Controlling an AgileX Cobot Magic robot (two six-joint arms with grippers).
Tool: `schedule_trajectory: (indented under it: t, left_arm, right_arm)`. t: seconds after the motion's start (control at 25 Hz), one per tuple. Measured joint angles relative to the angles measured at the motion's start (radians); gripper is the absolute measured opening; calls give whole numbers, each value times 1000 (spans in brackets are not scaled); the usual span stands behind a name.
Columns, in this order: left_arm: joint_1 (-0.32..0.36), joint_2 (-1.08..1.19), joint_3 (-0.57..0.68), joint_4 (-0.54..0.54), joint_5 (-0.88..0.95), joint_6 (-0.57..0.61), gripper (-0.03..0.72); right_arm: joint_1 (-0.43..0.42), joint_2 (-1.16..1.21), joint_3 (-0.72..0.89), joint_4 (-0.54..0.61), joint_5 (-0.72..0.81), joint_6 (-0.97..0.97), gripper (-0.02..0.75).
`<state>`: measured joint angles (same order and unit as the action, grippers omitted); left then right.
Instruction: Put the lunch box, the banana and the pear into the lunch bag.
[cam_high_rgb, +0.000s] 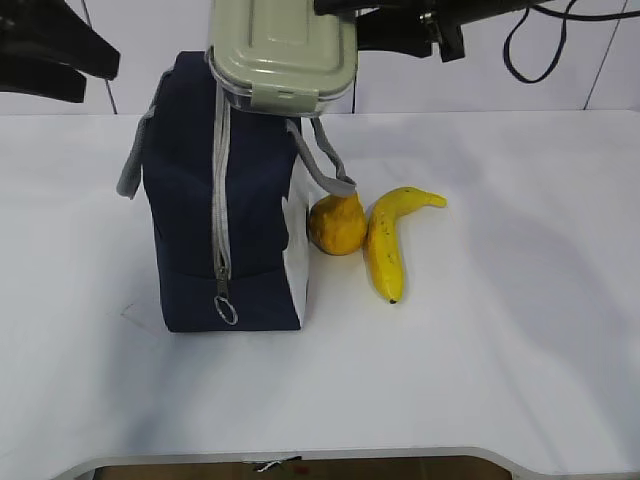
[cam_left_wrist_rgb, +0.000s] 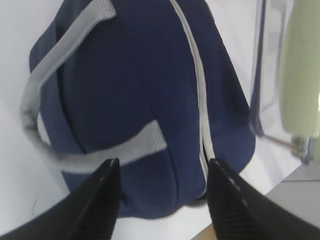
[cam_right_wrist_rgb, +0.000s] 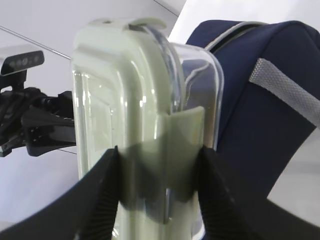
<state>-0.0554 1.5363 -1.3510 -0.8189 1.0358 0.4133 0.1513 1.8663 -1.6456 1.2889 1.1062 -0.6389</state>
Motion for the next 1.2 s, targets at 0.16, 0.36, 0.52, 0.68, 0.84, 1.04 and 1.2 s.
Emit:
schedule_trajectory:
  t: [0.16, 0.36, 0.52, 0.68, 0.84, 1.04, 1.2]
  left_arm:
    - [-46, 114, -84, -7, 23, 8, 421]
    - [-95, 211, -145, -7, 26, 10, 421]
    - [-96, 260, -149, -7, 26, 10, 373]
    - [-96, 264, -154, -1, 27, 10, 173]
    - [-96, 264, -156, -1, 53, 21, 25]
    - [-96, 262, -156, -17, 74, 30, 15]
    - [-96, 240, -156, -17, 104, 33, 15]
  right_arm:
    - [12, 29, 0, 22, -25, 0, 365]
    - [12, 34, 0, 42, -29, 1, 365]
    - [12, 34, 0, 45, -29, 2, 365]
    - [12, 34, 0, 46, -33, 2, 365]
    - [13, 34, 0, 53, -42, 2, 365]
    - [15, 34, 0, 22, -63, 4, 365]
    - [15, 61, -4, -118, -99, 13, 365]
